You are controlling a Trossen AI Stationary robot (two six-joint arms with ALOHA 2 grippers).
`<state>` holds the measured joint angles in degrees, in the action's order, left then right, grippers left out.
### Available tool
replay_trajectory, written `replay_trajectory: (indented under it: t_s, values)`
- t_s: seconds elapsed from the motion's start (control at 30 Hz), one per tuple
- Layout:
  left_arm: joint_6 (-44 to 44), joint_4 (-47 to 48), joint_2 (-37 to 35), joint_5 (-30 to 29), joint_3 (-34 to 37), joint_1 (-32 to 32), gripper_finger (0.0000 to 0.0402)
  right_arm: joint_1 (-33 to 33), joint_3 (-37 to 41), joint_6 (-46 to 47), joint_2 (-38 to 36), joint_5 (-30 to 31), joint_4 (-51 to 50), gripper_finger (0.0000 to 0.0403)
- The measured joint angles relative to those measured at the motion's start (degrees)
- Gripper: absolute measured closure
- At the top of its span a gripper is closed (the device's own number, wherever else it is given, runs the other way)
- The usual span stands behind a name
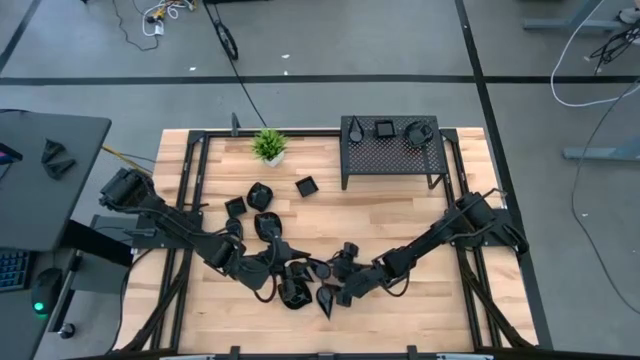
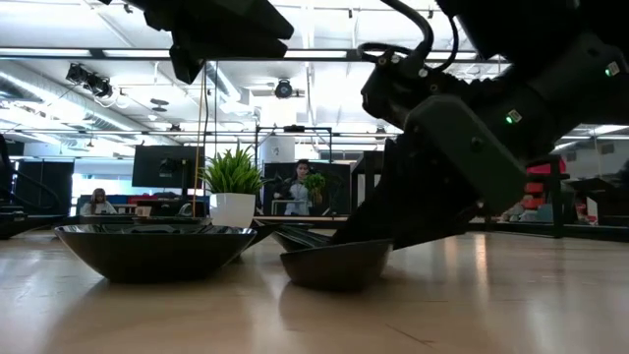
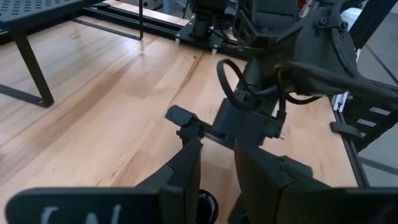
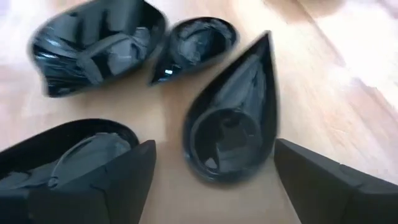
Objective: Pick & Place Mini shaped plates
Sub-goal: Stack the black drop-shaped plate on top of the black drop-shaped plate on the shelf
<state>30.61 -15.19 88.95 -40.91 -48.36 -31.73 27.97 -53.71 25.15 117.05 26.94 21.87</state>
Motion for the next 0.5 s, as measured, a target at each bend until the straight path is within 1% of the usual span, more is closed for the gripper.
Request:
replay_trajectory:
  t_s: [0.17, 0.4, 0.5]
  values:
    - [-0.1, 0.01, 0.0, 0.0, 0.0, 0.04, 0.0298, -1.18, -0.02, -0.09, 0.08, 0.92, 0.42, 0.0073]
    - [-0.19, -0.01, 0.0, -0.02, 0.0, 0.04, 0.0298, -2.08, -0.12, -1.47, 3.76, 3.2, 7.54, 0.0073]
    - [-0.16, 0.0, 0.0, -0.04, 0.0, 0.04, 0.0298, -2.08, -0.13, -1.51, 3.85, 4.26, 7.94, 0.0073]
